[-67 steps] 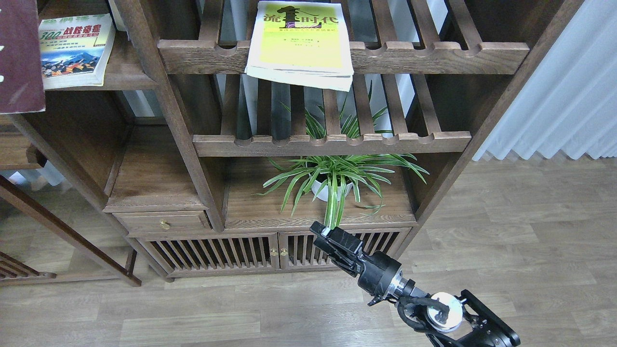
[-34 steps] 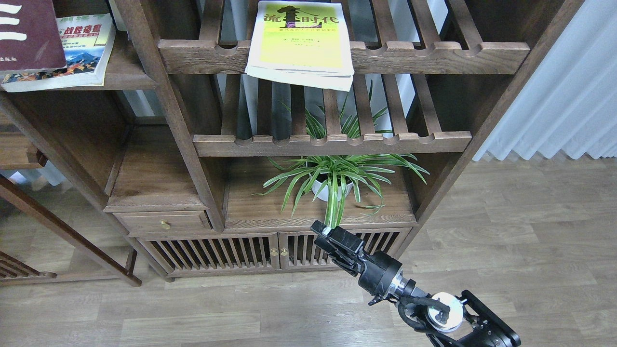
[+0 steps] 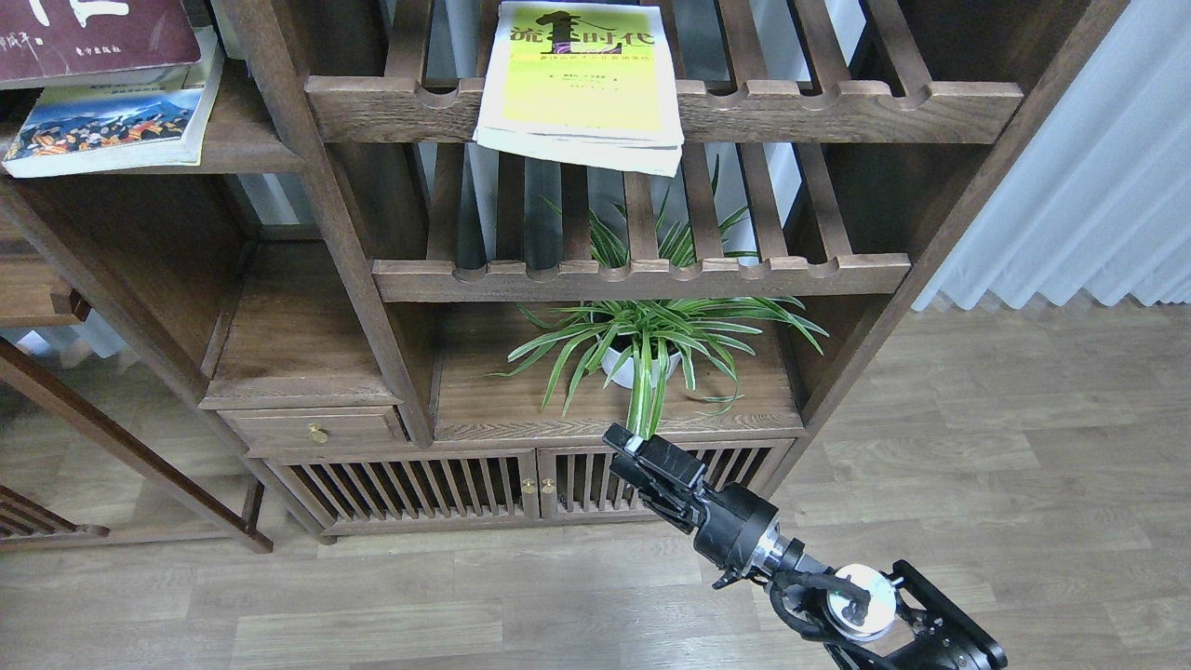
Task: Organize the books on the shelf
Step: 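Place the maroon book on the colourful book and release with left gripper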
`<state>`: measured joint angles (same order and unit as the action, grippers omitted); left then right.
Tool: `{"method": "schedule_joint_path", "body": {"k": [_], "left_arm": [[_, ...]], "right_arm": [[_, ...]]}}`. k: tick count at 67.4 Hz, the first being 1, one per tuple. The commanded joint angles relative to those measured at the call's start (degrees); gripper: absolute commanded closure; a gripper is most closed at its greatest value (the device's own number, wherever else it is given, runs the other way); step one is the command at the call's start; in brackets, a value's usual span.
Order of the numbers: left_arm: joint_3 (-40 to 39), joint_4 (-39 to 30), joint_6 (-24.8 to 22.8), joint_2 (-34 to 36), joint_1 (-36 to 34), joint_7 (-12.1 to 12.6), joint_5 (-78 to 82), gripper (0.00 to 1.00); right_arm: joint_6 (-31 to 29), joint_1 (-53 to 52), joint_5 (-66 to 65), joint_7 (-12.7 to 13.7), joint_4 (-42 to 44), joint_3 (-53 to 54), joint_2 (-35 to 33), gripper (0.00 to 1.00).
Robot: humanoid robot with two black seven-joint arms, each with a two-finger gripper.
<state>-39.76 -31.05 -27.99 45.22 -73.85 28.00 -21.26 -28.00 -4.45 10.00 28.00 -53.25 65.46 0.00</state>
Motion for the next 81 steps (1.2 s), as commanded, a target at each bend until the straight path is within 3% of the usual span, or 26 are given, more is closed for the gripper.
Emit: {"method": "schedule_joint_path", "body": {"k": [1,23,30,46,65,70,81], "left_arm": [[0.0,3.6,0.0,-2.3,-1.5,0.0,0.0,0.97],[-0.2,7.1,0.0,-5.8,-1.6,0.0,-0.1,0.97],[-0.3,7.4,0.0,-6.5,-1.6,0.0,-0.1,0.86],[-0.3,7.3,0.0,-6.5,-1.9,0.0,-0.1,0.42],[-1.1,6.7,0.0,-6.0,-3.4,0.0,-0.3,0.09],[-2.6,6.4,0.0,-5.6,-4.4,0.0,-1.0,0.01],[-7.4,5.1,0.0,-5.1,-6.6,0.0,-1.0,0.01]], "right_arm": [[0.0,0.1,0.0,0.0,0.0,0.0,0.0,0.19],[0.0,0.4,0.0,0.0,-0.1,-0.1,0.0,0.19],[0.0,0.5,0.0,0.0,-0.3,-0.1,0.0,0.19],[0.0,0.8,0.1,0.0,-0.4,-0.2,0.0,0.19],[0.0,0.8,0.0,0.0,-0.5,-0.5,0.0,0.19],[0.0,0.9,0.0,0.0,-0.5,-0.5,0.0,0.19],[0.0,1.1,0.0,0.0,-0.4,-0.4,0.0,0.19]]}}
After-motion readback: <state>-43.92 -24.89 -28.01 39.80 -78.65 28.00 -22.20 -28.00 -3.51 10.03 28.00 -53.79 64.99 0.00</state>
